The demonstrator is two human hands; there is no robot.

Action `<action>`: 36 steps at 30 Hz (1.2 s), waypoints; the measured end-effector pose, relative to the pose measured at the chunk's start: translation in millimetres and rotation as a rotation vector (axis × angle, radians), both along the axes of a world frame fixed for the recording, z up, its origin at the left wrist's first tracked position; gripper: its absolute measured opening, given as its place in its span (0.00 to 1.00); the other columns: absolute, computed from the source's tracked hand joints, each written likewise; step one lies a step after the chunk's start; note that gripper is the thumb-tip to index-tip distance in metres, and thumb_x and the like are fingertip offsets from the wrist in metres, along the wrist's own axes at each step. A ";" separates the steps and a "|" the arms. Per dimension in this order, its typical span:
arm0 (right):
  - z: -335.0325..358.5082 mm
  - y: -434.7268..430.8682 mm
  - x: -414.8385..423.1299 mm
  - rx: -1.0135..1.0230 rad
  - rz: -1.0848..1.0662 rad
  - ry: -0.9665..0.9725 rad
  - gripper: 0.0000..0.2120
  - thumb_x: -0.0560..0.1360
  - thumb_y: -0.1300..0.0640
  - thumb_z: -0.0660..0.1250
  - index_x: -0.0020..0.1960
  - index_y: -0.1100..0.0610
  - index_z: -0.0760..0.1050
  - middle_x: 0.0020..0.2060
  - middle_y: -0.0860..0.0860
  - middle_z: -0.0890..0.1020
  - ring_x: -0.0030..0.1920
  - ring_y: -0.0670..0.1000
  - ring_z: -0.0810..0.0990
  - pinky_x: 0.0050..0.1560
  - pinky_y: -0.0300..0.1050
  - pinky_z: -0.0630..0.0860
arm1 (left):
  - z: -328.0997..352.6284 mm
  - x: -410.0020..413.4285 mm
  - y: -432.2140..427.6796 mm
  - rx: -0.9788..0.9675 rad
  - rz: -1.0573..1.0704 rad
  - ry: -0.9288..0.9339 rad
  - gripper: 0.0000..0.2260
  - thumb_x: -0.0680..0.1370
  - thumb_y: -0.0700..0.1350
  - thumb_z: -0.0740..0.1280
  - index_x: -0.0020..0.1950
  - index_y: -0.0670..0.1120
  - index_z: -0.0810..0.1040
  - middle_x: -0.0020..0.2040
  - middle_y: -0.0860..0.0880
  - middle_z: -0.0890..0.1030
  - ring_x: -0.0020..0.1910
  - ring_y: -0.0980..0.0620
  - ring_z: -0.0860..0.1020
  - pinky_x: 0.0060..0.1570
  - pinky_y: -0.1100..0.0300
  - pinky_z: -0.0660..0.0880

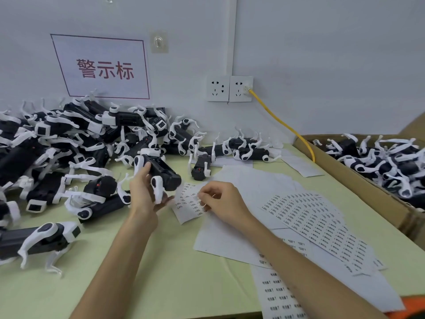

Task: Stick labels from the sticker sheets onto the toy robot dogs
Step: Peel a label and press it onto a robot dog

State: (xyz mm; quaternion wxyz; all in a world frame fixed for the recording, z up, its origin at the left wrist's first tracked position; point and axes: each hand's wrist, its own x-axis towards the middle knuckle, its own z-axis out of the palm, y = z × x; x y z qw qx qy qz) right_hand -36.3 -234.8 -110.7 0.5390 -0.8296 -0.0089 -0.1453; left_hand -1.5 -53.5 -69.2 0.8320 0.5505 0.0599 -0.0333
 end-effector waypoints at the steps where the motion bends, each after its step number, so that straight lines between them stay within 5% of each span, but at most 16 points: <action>1: 1.5 -1.1 -0.5 0.024 0.030 -0.004 0.08 0.78 0.58 0.72 0.41 0.50 0.82 0.35 0.48 0.85 0.33 0.51 0.83 0.46 0.49 0.81 | 0.7 -0.4 1.7 -0.080 -0.105 0.016 0.17 0.81 0.58 0.64 0.43 0.50 0.86 0.39 0.50 0.84 0.37 0.48 0.76 0.49 0.52 0.77; 5: 5.1 -2.7 -1.6 0.080 0.101 -0.025 0.02 0.76 0.55 0.74 0.45 0.51 0.83 0.39 0.49 0.86 0.33 0.51 0.83 0.40 0.45 0.80 | 1.8 -0.8 3.3 -0.271 -0.411 0.035 0.20 0.81 0.59 0.62 0.55 0.47 0.87 0.46 0.46 0.84 0.40 0.42 0.81 0.60 0.40 0.75; 9: 6.0 -2.7 -1.7 0.108 0.088 -0.048 0.03 0.75 0.55 0.76 0.43 0.50 0.83 0.38 0.49 0.85 0.32 0.52 0.83 0.36 0.45 0.80 | 0.6 1.0 3.5 -0.316 -0.476 0.056 0.19 0.81 0.58 0.62 0.61 0.47 0.83 0.46 0.47 0.82 0.38 0.41 0.82 0.54 0.43 0.79; 17: 7.4 -1.0 -3.8 0.086 0.065 -0.033 0.05 0.73 0.52 0.78 0.41 0.48 0.83 0.38 0.49 0.85 0.30 0.49 0.82 0.34 0.39 0.77 | -4.8 4.9 3.6 -0.331 -0.475 0.057 0.20 0.74 0.58 0.67 0.58 0.47 0.85 0.50 0.47 0.83 0.37 0.45 0.80 0.50 0.47 0.80; 24: 10.5 -0.6 -4.9 0.125 0.030 -0.001 0.11 0.79 0.55 0.71 0.38 0.47 0.83 0.33 0.47 0.83 0.31 0.49 0.81 0.34 0.38 0.74 | -0.1 -1.3 -1.3 -0.260 -0.398 -0.049 0.19 0.83 0.58 0.60 0.56 0.47 0.85 0.43 0.46 0.81 0.32 0.43 0.76 0.45 0.49 0.71; 30: 16.3 2.5 -8.0 0.226 0.063 0.069 0.08 0.77 0.54 0.74 0.39 0.51 0.83 0.33 0.47 0.84 0.32 0.48 0.81 0.31 0.38 0.75 | 4.1 -11.3 -8.4 -0.126 -0.243 -0.129 0.16 0.82 0.56 0.63 0.53 0.47 0.86 0.45 0.47 0.84 0.42 0.46 0.81 0.49 0.51 0.75; 33: 18.2 2.1 -8.2 0.252 0.054 0.094 0.08 0.77 0.56 0.74 0.38 0.51 0.83 0.32 0.47 0.84 0.32 0.47 0.81 0.32 0.40 0.75 | 3.7 -13.8 -11.7 -0.110 -0.251 -0.190 0.19 0.83 0.55 0.61 0.42 0.49 0.88 0.44 0.47 0.86 0.41 0.47 0.85 0.41 0.55 0.81; 36: 19.6 0.6 -8.3 0.313 0.045 0.106 0.09 0.76 0.58 0.74 0.38 0.51 0.83 0.32 0.48 0.84 0.32 0.46 0.81 0.32 0.40 0.74 | 5.7 -15.7 -14.1 -0.109 -0.263 -0.238 0.22 0.85 0.53 0.58 0.43 0.48 0.88 0.44 0.46 0.87 0.41 0.46 0.86 0.35 0.57 0.81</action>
